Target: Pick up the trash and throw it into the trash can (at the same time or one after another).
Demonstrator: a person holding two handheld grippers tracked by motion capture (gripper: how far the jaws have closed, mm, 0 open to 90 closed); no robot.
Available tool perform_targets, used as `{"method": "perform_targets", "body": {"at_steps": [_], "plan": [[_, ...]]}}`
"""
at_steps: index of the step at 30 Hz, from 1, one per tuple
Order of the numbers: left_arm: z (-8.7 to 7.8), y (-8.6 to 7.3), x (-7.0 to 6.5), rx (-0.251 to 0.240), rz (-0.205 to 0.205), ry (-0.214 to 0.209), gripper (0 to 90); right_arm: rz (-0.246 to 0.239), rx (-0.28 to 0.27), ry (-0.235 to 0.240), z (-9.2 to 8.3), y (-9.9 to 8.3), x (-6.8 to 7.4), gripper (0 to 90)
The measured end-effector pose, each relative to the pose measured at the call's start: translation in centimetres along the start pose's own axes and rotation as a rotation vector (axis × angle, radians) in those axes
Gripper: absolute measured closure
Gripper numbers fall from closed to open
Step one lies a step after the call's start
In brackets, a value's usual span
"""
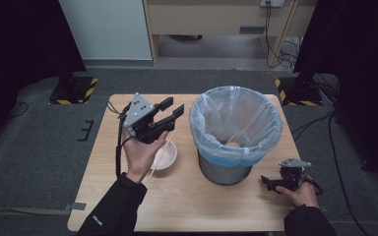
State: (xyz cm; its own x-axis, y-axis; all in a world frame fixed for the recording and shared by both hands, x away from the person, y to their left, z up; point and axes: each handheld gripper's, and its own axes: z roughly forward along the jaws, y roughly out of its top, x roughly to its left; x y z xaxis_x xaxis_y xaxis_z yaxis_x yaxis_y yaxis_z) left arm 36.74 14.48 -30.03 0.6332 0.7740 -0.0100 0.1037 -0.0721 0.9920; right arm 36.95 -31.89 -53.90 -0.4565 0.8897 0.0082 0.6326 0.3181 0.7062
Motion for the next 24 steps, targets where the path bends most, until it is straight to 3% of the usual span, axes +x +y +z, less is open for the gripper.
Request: {"method": "perform_targets", "body": {"at_steps": [1, 3, 5, 6, 7, 11, 12, 13, 24], "plan": [[0.0, 0.0, 0.0, 0.0, 0.0, 0.0, 54.3, 0.0, 0.0, 0.0, 0.0, 0.0, 0.0, 0.8], [-0.7, -2.0, 1.0, 0.032, -0.017, 0.025, 53.3, 0.0, 0.0, 0.0, 0.0, 0.0, 0.0, 0.8], [-0.8, -2.5, 1.2, 0.044, -0.02, 0.027, 52.2, 0.0, 0.0, 0.0, 0.0, 0.0, 0.0, 0.8], [-1.0, -4.0, 1.8, 0.073, -0.035, 0.039, 51.6, 0.0, 0.0, 0.0, 0.0, 0.0, 0.0, 0.8], [-1.0, -4.0, 1.8, 0.073, -0.035, 0.039, 51.2, 0.0, 0.0, 0.0, 0.0, 0.0, 0.0, 0.8], [-1.1, -7.2, 2.7, 0.149, -0.062, 0.061, 50.4, -0.001, 0.0, 0.0, 0.0, 0.0, 0.0, 0.8], [-1.1, -7.2, 2.7, 0.149, -0.062, 0.061, 50.3, -0.001, 0.0, 0.0, 0.0, 0.0, 0.0, 0.8], [-1.0, -8.6, 3.0, 0.183, -0.067, 0.07, 50.2, -0.001, 0.0, 0.0, 0.0, 0.0, 0.0, 0.8], [-0.3, -12.8, 4.4, 0.327, -0.09, 0.111, 47.2, -0.001, 0.0, 0.0, 0.0, 0.0, 0.0, 0.8]]}}
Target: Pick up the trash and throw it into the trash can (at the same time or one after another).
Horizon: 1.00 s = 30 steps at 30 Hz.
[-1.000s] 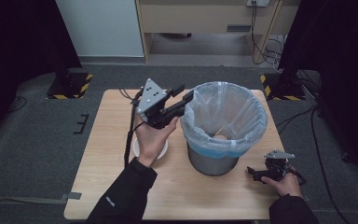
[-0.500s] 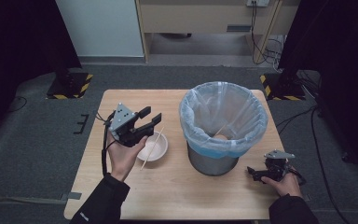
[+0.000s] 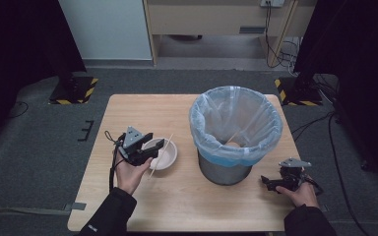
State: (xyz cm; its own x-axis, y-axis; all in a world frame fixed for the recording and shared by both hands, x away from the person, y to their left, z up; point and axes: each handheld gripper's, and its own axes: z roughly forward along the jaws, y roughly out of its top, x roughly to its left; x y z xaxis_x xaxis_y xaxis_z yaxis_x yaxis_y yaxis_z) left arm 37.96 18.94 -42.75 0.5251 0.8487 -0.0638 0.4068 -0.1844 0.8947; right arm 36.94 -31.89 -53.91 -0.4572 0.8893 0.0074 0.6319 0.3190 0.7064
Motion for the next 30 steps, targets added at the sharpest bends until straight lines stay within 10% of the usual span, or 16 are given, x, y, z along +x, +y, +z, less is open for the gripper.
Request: {"method": "perform_targets", "body": {"at_steps": [12, 30], "plan": [[2.5, -3.7, 1.5, 0.153, -0.038, 0.022, 50.1, -0.001, 0.002, 0.003, 0.0, 0.0, 0.0, 0.8], [4.0, -5.0, 0.8, 0.292, 0.0, 0.012, 64.0, -0.001, 0.002, 0.003, 0.0, 0.0, 0.0, 0.8]]}}
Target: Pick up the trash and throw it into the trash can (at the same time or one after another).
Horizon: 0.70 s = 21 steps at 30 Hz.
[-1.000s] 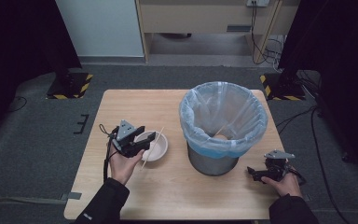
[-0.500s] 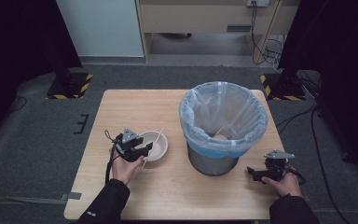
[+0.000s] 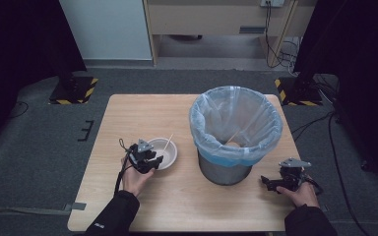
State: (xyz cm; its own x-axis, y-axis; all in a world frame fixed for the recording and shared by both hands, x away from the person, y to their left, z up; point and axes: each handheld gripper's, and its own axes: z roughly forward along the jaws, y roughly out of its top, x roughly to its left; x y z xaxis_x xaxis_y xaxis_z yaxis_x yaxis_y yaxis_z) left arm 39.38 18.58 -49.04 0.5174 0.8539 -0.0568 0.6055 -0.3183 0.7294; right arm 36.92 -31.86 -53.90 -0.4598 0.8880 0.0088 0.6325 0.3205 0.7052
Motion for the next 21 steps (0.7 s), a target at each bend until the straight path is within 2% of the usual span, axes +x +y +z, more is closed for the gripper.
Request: {"method": "perform_targets", "body": {"at_steps": [11, 17, 21], "plan": [[0.02, -0.02, 0.34, 0.035, -0.024, -0.009, 84.0, 0.0, 0.0, 0.0, 0.0, 0.0, 0.0, 0.8], [-0.04, 0.08, 0.33, 0.038, -0.024, -0.01, 85.4, 0.0, 0.0, 0.0, 0.0, 0.0, 0.0, 0.8], [-0.82, 0.56, 0.01, 0.002, -0.031, -0.031, 85.3, 0.0, 0.0, 0.0, 0.0, 0.0, 0.0, 0.8]]}}
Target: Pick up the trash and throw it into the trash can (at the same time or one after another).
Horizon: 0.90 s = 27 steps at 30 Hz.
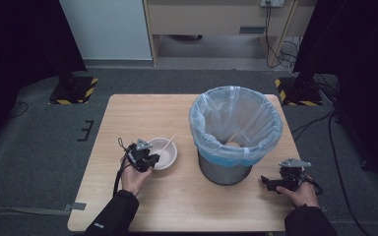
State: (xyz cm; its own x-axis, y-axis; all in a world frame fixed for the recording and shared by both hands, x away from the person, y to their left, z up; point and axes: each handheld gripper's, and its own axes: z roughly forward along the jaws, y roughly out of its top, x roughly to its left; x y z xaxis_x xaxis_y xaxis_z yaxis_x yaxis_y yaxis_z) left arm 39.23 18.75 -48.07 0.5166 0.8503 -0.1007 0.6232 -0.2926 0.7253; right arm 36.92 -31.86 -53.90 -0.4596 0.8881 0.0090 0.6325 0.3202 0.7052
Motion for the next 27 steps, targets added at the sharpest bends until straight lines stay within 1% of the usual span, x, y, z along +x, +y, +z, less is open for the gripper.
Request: {"method": "perform_targets", "body": {"at_steps": [2, 6, 9, 11, 15, 16, 17, 18, 21, 27], "plan": [[-0.8, 0.5, -0.3, -0.037, 0.012, -0.005, 85.3, 0.0, 0.0, 0.0, 0.0, 0.0, 0.0, 0.8], [-2.3, 1.2, -0.6, -0.11, 0.015, -0.018, 85.3, 0.0, 0.0, 0.0, 0.0, 0.0, 0.0, 0.8], [-3.7, 1.9, -0.6, -0.181, 0.019, -0.029, 85.3, 0.0, 0.0, 0.0, 0.0, 0.0, 0.0, 0.8], [-4.4, 2.2, -0.7, -0.228, 0.012, -0.035, 85.3, 0.0, 0.0, 0.0, 0.0, 0.0, 0.0, 0.8], [-5.8, 2.9, -0.8, -0.302, 0.013, -0.041, 85.4, 0.0, 0.0, 0.0, 0.0, 0.0, 0.0, 0.8], [-6.1, 3.1, -0.9, -0.319, 0.012, -0.051, 85.5, 0.0, 0.0, 0.0, 0.0, 0.0, 0.0, 0.8], [-6.5, 3.2, -1.0, -0.335, 0.015, -0.048, 85.5, 0.0, 0.0, 0.0, 0.0, 0.0, 0.0, 0.8], [-6.8, 3.4, -1.1, -0.352, 0.017, -0.057, 85.5, 0.0, 0.0, 0.0, 0.0, 0.0, 0.0, 0.8], [-8.0, 4.0, -1.5, -0.413, 0.017, -0.072, 85.5, 0.0, 0.0, 0.0, 0.0, 0.0, 0.0, 0.8], [-10.2, 4.8, -1.8, -0.513, 0.018, -0.08, 85.5, 0.0, 0.0, 0.0, 0.0, 0.0, 0.0, 0.8]]}}
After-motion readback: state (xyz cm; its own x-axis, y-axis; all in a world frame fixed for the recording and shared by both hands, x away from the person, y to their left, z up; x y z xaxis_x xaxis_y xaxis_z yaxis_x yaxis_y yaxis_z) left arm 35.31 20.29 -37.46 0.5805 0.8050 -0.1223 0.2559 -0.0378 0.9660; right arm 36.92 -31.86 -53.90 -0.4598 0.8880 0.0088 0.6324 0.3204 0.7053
